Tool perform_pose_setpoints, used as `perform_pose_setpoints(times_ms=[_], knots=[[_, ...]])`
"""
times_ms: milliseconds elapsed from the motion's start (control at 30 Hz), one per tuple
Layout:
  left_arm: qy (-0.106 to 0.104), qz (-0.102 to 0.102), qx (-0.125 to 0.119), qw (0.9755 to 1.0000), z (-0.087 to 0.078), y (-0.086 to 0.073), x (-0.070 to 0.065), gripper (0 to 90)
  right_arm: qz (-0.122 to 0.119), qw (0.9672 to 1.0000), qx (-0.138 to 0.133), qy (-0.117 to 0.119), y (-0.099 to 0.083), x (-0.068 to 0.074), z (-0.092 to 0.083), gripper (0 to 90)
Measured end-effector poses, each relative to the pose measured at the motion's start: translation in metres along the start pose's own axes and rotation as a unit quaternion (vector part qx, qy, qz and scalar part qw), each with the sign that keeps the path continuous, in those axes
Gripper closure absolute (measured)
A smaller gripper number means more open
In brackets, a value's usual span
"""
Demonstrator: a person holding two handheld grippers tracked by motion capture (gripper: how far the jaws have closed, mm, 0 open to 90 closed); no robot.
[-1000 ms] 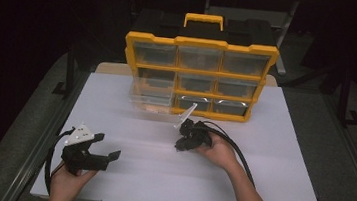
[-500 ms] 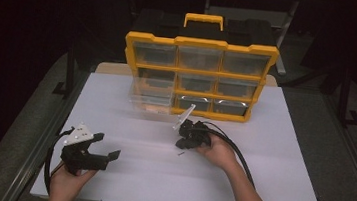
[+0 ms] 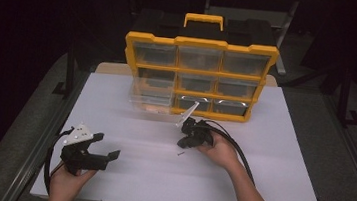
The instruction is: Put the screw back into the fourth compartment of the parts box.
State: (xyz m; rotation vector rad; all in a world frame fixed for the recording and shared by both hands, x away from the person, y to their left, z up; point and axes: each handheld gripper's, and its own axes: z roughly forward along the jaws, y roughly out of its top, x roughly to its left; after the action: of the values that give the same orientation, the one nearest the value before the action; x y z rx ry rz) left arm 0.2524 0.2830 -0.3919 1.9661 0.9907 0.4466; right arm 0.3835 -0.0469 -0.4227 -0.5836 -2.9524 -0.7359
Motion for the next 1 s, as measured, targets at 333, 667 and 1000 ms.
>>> perform_pose_setpoints(times_ms=[333,667,1000], knots=[[0.001,0.001,0.001,1.0,-0.001,0.0,0.0,15.0,-0.046,0.9982,-0.039,-0.007,-0.001,-0.007,-0.023,87.1],[0.002,0.0,0.002,1.0,-0.001,0.0,0.0,14.9,-0.036,0.9975,-0.059,-0.011,-0.003,-0.01,-0.061,87.1],[0.003,-0.001,-0.001,1.0,-0.002,0.0,0.0,14.9,-0.038,0.9961,-0.076,-0.025,0.01,-0.012,-0.106,87.0]])
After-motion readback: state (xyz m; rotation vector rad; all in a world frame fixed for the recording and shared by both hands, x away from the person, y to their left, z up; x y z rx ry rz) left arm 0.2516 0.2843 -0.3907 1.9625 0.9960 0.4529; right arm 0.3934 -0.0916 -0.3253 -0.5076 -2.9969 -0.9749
